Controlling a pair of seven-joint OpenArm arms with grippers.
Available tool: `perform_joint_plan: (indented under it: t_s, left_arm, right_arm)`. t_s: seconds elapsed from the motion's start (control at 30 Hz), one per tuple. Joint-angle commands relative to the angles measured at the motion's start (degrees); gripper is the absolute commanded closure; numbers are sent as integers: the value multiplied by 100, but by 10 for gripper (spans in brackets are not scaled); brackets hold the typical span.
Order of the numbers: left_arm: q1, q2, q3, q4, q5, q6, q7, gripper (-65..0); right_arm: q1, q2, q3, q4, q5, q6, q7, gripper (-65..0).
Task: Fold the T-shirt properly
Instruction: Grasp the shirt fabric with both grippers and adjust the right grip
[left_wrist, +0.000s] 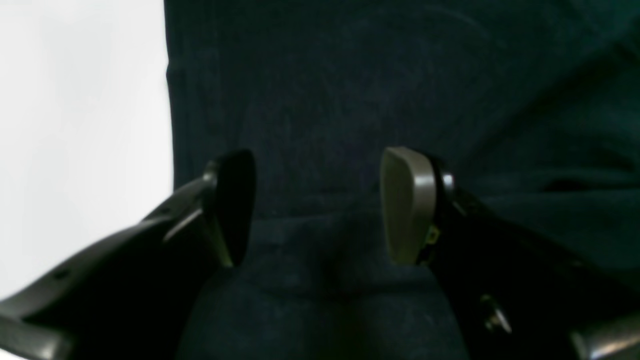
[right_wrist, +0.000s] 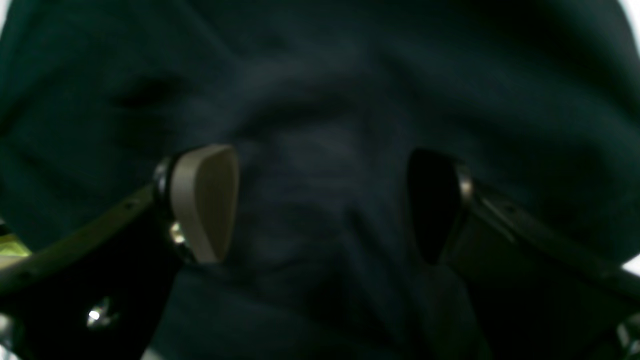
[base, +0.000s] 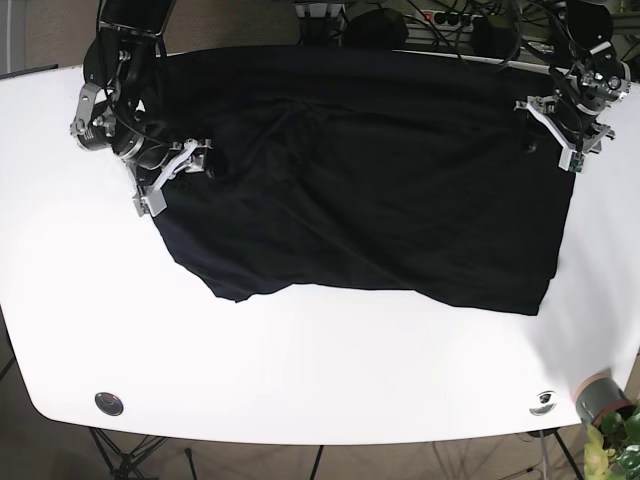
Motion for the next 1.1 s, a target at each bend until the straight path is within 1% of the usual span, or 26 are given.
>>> perform_joint_plan:
  t_s: [0.0,0.13,0.37,0.47,0.6,0.8,0.83,0.9,0.97,1.07]
  left_arm:
    - [-111,-109,-40,-89,-56,4,-78,-372]
    - [-137,-179,-40,-300,-56,4,-78,-372]
    - [-137,-179,-40,-352,-56,4,-78,-372]
    - [-137,-179,-40,-352,-56,4,-78,-372]
    - [-146,-179,-23,-352,-56,4,-78,-372]
    - [-146,-179,-32,-352,-56,4,-78,-372]
    - [-146,-179,-32,-352,-56,4,-78,-372]
    - [-146,-179,-32,-352,-56,4,-78,-372]
    - [-146,-179,-40,-352,-56,4,-78,-372]
    - [-146,-179,-40,-352,-56,4,-78,-372]
  right_arm:
    - [334,7,-20,-120,-50,34,234,-495]
    - [598,-1,-20,-463,-331,60,375,-495]
    - [677,-19,-38,-630,-314,60,384,-495]
    - [677,-124,-284,-603,-322,51,393,-495]
    - [659,-168,-548,-603,-340,42,401,-495]
    - [642,-344,-680,-621,-366,34,410,-488]
    - [642,-353,-680,-621,-366,34,410,-477]
    - [642,-362,-680,-603,-366,34,410,-419]
    - [642,-362,-688,-595,-358,34,410,-333]
    - [642,-362,-688,-595,-358,34,410,-224]
